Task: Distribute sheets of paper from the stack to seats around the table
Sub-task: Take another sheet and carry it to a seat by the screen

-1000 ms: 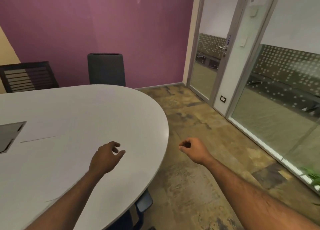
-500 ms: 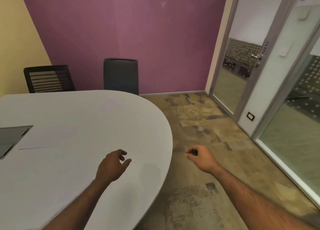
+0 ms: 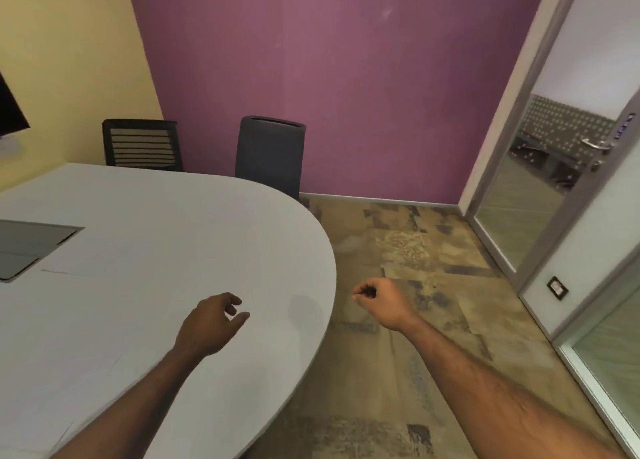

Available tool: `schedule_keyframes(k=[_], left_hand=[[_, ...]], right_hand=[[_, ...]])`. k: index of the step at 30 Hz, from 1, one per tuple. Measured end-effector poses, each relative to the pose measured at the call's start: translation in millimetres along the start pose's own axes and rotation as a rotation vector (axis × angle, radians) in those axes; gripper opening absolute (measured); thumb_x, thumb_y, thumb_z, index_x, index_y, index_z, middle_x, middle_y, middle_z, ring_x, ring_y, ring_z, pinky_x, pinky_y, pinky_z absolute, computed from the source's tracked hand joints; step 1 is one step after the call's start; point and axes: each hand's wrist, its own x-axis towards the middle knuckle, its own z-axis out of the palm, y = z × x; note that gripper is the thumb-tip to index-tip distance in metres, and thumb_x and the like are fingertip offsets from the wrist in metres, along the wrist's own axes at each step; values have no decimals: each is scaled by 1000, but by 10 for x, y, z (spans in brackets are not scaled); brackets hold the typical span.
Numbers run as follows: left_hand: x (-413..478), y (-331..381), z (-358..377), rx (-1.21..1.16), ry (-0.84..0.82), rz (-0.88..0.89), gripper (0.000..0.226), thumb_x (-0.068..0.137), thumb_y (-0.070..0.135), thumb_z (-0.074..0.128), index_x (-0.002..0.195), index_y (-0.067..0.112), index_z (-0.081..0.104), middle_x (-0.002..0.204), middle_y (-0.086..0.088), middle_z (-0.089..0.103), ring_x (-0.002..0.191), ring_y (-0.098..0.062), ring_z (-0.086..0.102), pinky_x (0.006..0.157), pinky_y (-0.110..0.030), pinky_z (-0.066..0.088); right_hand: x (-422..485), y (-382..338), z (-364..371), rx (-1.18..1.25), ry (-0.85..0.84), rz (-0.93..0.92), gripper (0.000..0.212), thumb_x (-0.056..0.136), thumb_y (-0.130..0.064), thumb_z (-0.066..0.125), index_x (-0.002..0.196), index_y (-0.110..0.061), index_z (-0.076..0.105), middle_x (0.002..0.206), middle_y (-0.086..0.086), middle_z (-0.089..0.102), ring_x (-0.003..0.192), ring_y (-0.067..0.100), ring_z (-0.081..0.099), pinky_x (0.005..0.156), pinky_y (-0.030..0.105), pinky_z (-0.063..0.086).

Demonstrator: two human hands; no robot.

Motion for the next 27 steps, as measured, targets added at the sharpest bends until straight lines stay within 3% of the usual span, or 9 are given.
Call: schedule_keyframes(k=[5,14,23,27], left_hand=[[435,-120,262,22,39,-92,34,81,50,67,108,31,65,91,17,64,75,-2,63,71,-28,52],[1194,-634,845,-27,36,-374,28,80,49,69,103,33,65,87,16,64,75,-1,61,72,-29,52],[1753,-945,860,-34,119,-619,27,82,48,68,104,34,64,88,16,63,77,-1,60,72,-26,51],[2033,-1080,893,-3,127,-730,30,85,48,64,109,32,62,94,14,62,82,-5,59,75,-24,48]], right_hand=[[852,194,56,-32,-80,-45,9,84,-21,72,90,-15,73,80,-6,69,69,2,60,60,12,45],[2540,490,609,-233,-371,-115,10,84,-26,69,93,-22,70,76,-13,63,68,-2,57,58,9,42],[3913,311,1259,-289,-569,-240,9,83,-27,70,90,-22,71,76,-13,64,68,-2,59,62,8,44],[4481,195,1669,-297,-680,-338,6,82,-23,70,87,-19,72,78,-12,66,70,-1,60,69,15,49]])
